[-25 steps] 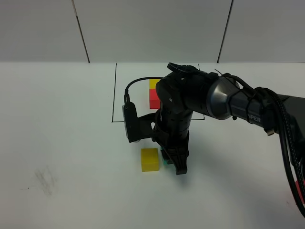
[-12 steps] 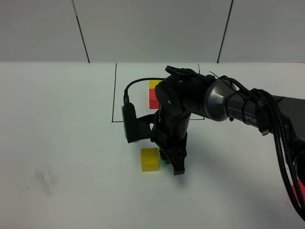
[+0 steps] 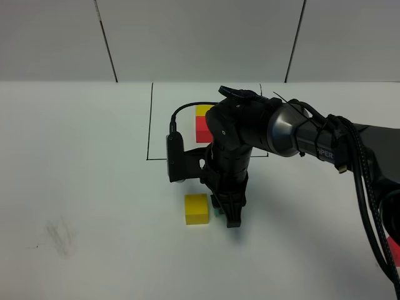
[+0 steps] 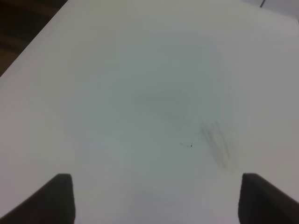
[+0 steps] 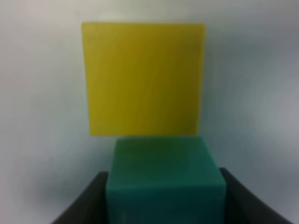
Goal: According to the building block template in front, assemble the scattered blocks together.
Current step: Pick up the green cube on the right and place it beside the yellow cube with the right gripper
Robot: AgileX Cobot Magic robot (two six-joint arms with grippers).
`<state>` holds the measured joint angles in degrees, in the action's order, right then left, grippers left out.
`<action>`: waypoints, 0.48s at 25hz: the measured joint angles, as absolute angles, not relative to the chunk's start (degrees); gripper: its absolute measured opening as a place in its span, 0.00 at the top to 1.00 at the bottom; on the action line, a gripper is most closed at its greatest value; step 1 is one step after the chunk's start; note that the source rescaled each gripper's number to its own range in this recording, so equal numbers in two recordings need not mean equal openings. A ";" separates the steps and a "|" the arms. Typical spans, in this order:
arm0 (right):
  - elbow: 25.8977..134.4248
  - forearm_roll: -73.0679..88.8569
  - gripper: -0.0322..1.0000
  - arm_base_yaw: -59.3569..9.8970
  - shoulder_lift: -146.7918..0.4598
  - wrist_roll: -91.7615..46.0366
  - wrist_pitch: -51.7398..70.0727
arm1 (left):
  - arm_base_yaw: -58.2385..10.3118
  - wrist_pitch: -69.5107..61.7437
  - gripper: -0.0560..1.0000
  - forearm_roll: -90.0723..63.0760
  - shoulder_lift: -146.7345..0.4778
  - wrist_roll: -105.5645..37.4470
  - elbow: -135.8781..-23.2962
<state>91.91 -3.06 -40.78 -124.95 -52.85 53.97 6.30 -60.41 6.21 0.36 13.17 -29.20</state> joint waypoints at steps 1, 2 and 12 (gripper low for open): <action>91.91 -3.00 0.73 -40.78 -124.95 -52.98 54.19 | 6.30 -60.41 0.33 6.21 0.36 13.17 -29.20; 91.91 -2.68 0.73 -40.78 -124.95 -53.22 54.46 | 6.30 -60.41 0.33 6.21 0.36 13.17 -29.20; 91.91 -1.18 0.73 -40.78 -125.25 -53.69 54.74 | 6.30 -60.41 0.33 6.21 0.36 13.17 -29.20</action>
